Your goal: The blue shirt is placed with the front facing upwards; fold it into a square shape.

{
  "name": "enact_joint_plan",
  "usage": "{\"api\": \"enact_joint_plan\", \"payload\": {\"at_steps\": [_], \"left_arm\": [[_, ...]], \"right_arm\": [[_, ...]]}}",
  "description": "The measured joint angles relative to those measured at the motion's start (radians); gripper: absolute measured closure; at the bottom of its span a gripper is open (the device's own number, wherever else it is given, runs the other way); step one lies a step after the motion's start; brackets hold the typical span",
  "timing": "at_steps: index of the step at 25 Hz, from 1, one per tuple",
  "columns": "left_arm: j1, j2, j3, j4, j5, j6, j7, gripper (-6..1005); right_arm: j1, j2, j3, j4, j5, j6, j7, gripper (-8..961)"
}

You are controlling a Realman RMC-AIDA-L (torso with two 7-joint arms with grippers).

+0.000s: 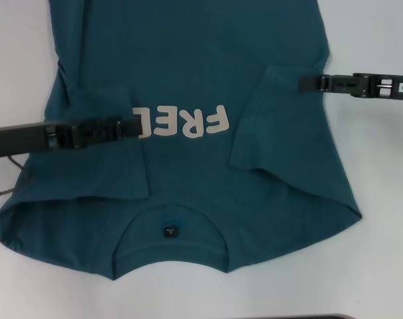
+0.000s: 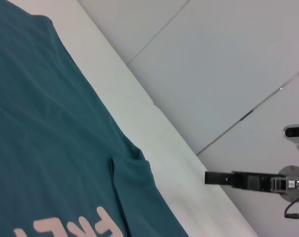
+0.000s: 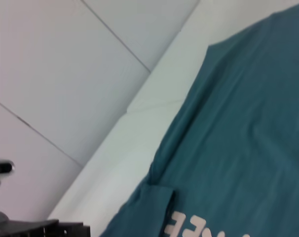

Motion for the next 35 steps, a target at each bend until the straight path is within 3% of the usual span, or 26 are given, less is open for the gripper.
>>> {"api": "enact_joint_plan", "payload": {"at_steps": [5,15,20,29,35], "left_arm": [[0.035,0.016,0.002,-0.019,0.000,0.020,0.007,113],[0.136,0.083,-0.010,-0.013,0.000,0.030,-0.007,116],[0.182,0.106,-0.040,-0.011,0.000,0.044,-0.014,115],[0.230,0.126,-0.084,-0.008,0.020,0.046,-0.050,116],[0.238,0.133,-0.161,0.003,0.094,0.043,-0.098,115]], "right_arm": [[-0.014,-0.001,0.002,0.000,0.015,-0.027,-0.036,121],[-0.003,0.001,0.003,0.000,0.017,-0.028,-0.023,128],[0.002,-0.001,0.006,0.001,0.018,-0.023,-0.014,127],[0.010,-0.012,0.026,0.001,0.019,-0.025,-0.007,127],[0.016,-0.023,0.032,0.001,0.019,-0.023,-0.005,128]]}}
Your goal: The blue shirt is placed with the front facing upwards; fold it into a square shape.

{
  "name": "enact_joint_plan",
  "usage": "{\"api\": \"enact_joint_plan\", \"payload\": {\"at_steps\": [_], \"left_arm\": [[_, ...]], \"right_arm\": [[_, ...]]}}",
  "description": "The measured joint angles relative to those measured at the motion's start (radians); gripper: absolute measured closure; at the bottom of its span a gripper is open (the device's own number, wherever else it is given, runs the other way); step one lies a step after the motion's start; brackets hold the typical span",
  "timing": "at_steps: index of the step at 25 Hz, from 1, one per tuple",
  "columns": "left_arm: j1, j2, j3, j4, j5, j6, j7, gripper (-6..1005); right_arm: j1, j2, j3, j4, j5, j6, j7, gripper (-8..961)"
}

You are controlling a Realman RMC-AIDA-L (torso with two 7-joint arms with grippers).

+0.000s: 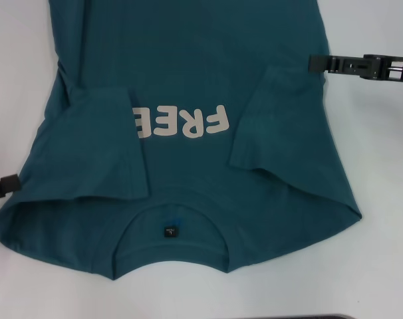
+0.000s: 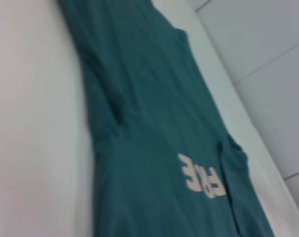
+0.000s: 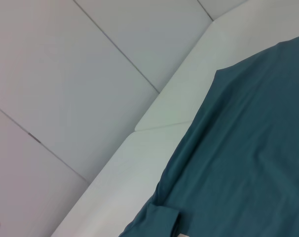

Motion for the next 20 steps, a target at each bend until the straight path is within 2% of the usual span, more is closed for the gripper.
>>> {"api": "enact_joint_plan", "payload": {"at_steps": [7,20], "left_arm": [[-0.005,0.002,-0.018,0.000,0.103,-0.010,-0.045,103],[-0.011,0.006,-0.016,0.000,0.165,-0.009,-0.051,104]], "right_arm": [[0.009,-0.006,0.003,0.000,0.000,0.002,0.002,128],[0.012,-0.009,0.010,0.000,0.000,-0.004,0.014,129]]}}
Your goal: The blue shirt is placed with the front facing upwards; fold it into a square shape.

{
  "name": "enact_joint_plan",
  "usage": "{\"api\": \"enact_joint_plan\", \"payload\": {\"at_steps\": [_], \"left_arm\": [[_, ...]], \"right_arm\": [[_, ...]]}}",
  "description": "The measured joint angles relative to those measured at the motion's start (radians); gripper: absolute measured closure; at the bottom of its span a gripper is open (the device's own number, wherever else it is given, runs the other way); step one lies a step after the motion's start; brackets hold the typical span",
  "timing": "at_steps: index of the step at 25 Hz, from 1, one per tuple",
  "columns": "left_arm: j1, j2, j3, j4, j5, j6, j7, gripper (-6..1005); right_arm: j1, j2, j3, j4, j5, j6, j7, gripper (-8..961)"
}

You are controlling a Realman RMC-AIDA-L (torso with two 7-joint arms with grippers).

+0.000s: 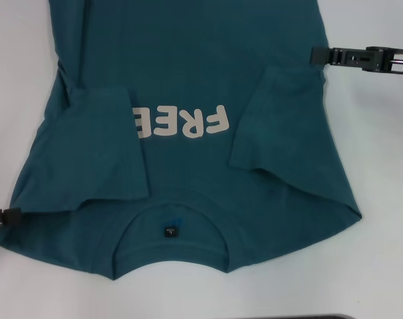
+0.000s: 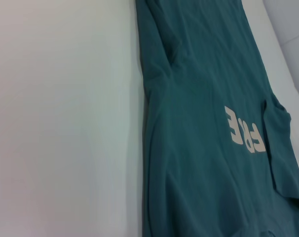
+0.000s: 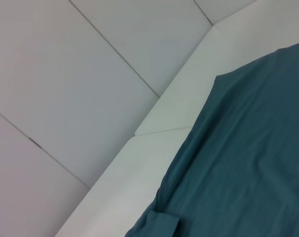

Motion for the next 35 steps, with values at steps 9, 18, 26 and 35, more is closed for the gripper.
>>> {"api": "enact_joint_plan", "payload": {"at_steps": [9,18,26,35], "left_arm": [[-0.002,-0.001,0.000,-0.003,0.004,0.010,0.001,104],[-0.012,0.003,0.002,-0.018,0.022,0.032,-0.004,103],[-0.016,0.026,0.003,-0.038,0.036,0.035,-0.043,112],[-0.027,0.039,0.003,-0.039,0.099,0.055,-0.088,112]], "right_arm": [[0.000,0.000,0.004,0.000,0.000,-0.002,0.013,129],[0.000,0.000,0.006,-0.004,0.000,-0.002,0.013,130],[0.000,-0.003,0.007,-0.008,0.000,-0.001,0.022,130],[0.001,-0.006,0.007,-0.008,0.000,-0.001,0.026,130]]}}
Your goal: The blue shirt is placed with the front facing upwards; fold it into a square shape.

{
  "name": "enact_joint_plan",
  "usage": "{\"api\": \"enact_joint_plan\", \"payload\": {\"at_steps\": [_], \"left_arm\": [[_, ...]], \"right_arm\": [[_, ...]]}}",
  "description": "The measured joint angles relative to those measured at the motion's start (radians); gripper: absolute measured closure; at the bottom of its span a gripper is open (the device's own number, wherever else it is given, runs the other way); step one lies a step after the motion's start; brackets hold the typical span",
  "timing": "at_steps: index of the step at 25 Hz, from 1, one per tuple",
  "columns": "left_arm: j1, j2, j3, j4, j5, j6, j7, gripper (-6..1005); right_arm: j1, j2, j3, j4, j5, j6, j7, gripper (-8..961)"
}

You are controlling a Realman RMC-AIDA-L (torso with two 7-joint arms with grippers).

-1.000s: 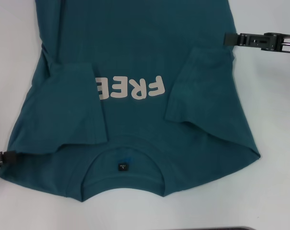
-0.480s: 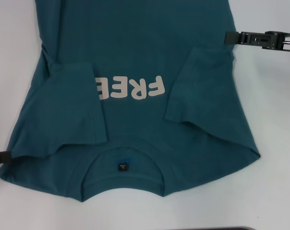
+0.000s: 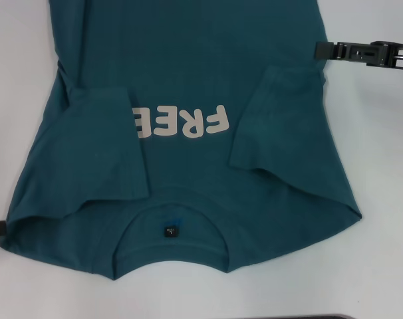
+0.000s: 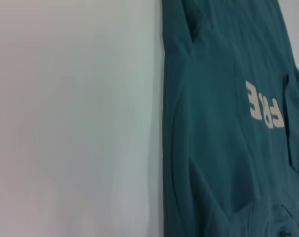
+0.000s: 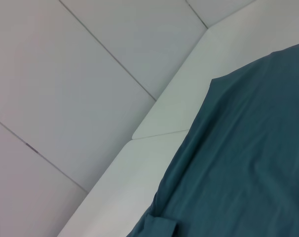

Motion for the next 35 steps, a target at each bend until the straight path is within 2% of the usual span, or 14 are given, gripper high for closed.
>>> {"api": "enact_joint_plan", "payload": {"at_steps": [10,17,35], "left_arm": [[-0.043,-0.017,0.005,0.011,0.057,-0.006,-0.006,134],[-0.068,-0.020,0.007,0.014,0.060,-0.007,-0.006,152],[-0.083,-0.028,0.002,0.011,0.082,-0.018,-0.027,197]], "right_arm": [[-0.005,0.000,0.000,0.000,0.000,-0.002,0.010,131],[-0.006,-0.001,0.000,0.000,0.000,-0.003,0.014,131],[-0.006,-0.003,0.001,-0.001,0.000,-0.003,0.014,132]]}}
